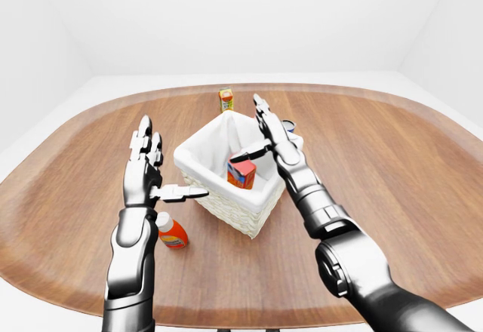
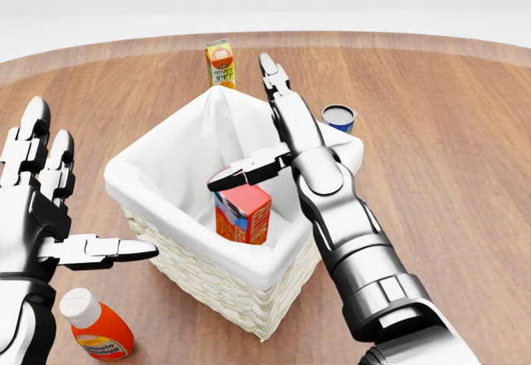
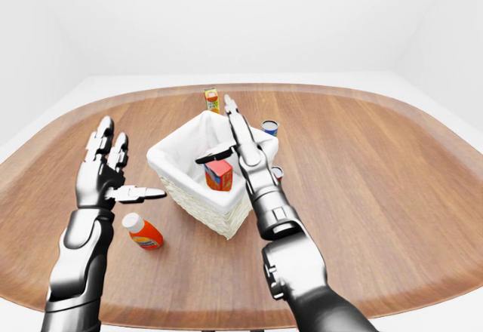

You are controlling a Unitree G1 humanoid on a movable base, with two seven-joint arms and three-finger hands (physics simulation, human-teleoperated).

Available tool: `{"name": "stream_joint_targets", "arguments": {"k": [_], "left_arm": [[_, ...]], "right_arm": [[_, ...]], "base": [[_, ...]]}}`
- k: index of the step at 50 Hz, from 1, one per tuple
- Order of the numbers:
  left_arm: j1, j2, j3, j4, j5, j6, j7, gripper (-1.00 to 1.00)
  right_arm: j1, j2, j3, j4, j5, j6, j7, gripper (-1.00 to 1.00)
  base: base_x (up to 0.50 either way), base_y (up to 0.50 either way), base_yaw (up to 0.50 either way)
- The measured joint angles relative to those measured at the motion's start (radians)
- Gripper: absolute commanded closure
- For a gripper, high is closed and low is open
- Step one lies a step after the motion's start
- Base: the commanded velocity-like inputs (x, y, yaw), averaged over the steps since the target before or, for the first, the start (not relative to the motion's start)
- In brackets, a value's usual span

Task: Pick up the butter and put it in the basket.

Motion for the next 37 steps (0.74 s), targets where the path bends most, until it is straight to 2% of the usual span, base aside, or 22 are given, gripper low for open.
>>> {"name": "stream_joint_targets", "arguments": {"k": [7, 10, 14, 21, 29, 37], "left_arm": [[0.003, -0.001, -0.001, -0.001, 0.000, 0.000, 0.000, -1.00], [0.005, -0.001, -0.001, -0.004, 0.001, 0.000, 0.000, -1.00], [0.006, -0.002, -0.002, -0.007, 0.003, 0.000, 0.001, -1.00], [0.008, -0.002, -0.002, -0.019, 0.009, 0.000, 0.002, -1.00], [0.005, -0.001, 0.000, -0.035, 0.012, 0.000, 0.004, -1.00], [0.001, 0.001, 0.002, -0.049, 0.014, 0.000, 0.004, -1.00]], "right_arm": [[0.094, -0.003, 0.002, -0.276, 0.045, 0.087, 0.010, -1.00], [0.163, -0.007, 0.004, -0.395, 0.063, 0.099, 0.005, -1.00], [0.276, -0.010, 0.010, -0.534, 0.072, 0.074, -0.003, -1.00], [0.503, -0.008, 0.022, -0.739, 0.086, -0.015, -0.011, -1.00], [0.693, -0.002, 0.032, -0.887, 0.120, -0.015, -0.018, -1.00], [0.796, 0.001, 0.039, -0.963, 0.146, -0.015, -0.027, -1.00]], "base": [[0.00, 0.00, 0.00], [0.00, 0.00, 0.00], [0.00, 0.00, 0.00], [0.00, 0.00, 0.00], [0.00, 0.00, 0.00], [0.00, 0.00, 0.00]]}}
